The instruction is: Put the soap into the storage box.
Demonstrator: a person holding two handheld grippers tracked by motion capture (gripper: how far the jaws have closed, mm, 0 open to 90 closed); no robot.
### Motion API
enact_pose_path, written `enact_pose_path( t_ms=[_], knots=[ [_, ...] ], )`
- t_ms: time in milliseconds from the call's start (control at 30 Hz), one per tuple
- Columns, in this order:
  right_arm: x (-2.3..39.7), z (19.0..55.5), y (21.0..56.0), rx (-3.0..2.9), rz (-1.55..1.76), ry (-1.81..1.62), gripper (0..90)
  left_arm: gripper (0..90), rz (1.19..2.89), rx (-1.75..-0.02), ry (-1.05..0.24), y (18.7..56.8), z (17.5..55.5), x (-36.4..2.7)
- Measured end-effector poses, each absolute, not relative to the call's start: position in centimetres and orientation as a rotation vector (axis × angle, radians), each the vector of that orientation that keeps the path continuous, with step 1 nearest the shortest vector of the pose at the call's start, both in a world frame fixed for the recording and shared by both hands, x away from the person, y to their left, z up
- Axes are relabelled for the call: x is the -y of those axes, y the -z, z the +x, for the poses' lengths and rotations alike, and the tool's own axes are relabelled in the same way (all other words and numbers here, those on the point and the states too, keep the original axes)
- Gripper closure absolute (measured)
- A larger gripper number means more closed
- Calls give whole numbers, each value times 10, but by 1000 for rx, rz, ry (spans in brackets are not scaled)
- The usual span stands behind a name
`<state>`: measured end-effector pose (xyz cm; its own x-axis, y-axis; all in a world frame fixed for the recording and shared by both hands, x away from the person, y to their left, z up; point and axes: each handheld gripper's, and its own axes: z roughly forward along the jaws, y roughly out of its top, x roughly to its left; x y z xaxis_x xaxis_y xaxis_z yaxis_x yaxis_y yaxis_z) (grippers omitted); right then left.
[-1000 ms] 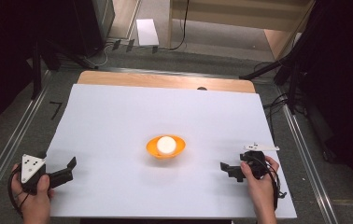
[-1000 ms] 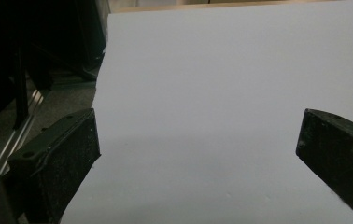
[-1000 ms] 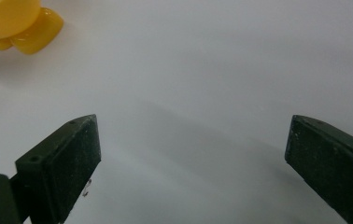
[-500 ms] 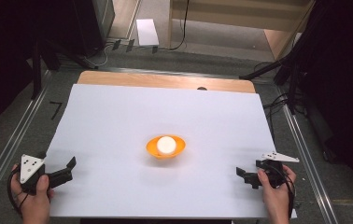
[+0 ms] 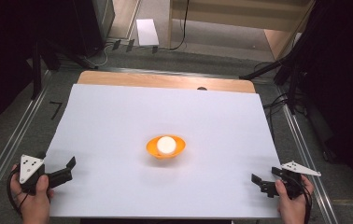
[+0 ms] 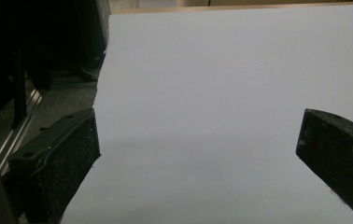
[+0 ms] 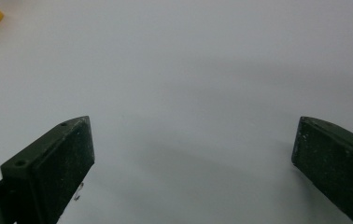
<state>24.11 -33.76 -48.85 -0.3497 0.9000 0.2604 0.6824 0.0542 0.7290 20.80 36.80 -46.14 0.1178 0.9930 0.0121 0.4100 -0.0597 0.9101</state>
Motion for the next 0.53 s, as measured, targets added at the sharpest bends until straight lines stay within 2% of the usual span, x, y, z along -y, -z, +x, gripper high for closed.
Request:
enact_pose_path(
  t_ms=[200,533],
  knots=[
    [350,233,490,-2008,1630,-1211,0,0,1598,-1407,-915,461,208,-368],
    [348,231,491,-1997,1601,-1220,0,0,1599,-1409,-912,462,209,-368]
  ],
)
